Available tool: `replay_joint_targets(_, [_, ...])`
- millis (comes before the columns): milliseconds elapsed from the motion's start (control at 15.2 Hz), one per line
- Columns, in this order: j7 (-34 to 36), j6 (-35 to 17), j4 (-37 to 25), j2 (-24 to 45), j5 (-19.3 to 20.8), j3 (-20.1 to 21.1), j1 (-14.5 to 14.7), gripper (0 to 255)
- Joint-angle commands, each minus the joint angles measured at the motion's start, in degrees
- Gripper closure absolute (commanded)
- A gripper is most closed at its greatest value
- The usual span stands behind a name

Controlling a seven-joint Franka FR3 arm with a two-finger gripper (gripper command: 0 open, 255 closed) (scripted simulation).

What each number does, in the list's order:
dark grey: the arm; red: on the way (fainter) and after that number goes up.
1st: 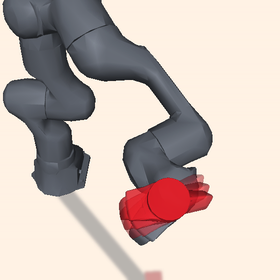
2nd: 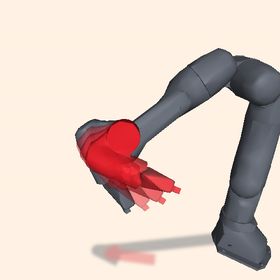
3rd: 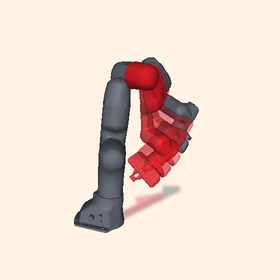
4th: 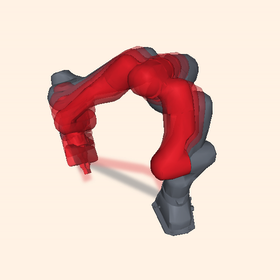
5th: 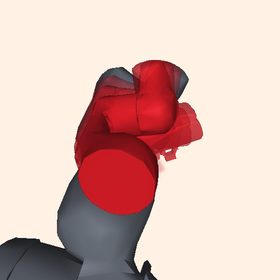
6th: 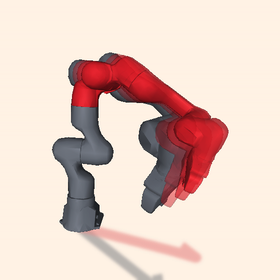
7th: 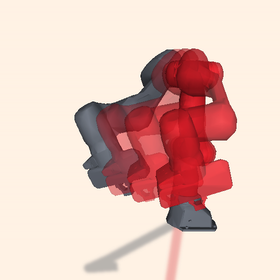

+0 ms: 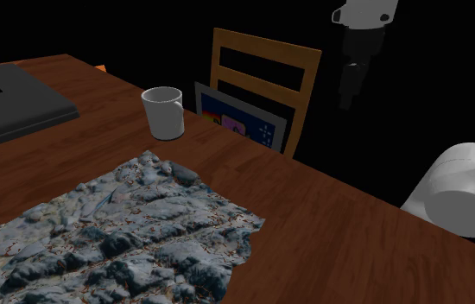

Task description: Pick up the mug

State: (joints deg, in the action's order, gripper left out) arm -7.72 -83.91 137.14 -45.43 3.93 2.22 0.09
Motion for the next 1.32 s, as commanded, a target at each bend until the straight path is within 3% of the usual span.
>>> replay_joint_targets(0, [0.0, 0.0, 0.0, 0.0, 0.0, 0.0, 0.0, 0])
replay_joint_targets(660, [9.3, -4.9, -13.2, 18.1, -6.6, 7.3, 2.3, 0])
replay_joint_targets(1254, [17.6, -5.9, -30.5, 35.9, -8.0, 12.8, 3.9, 0])
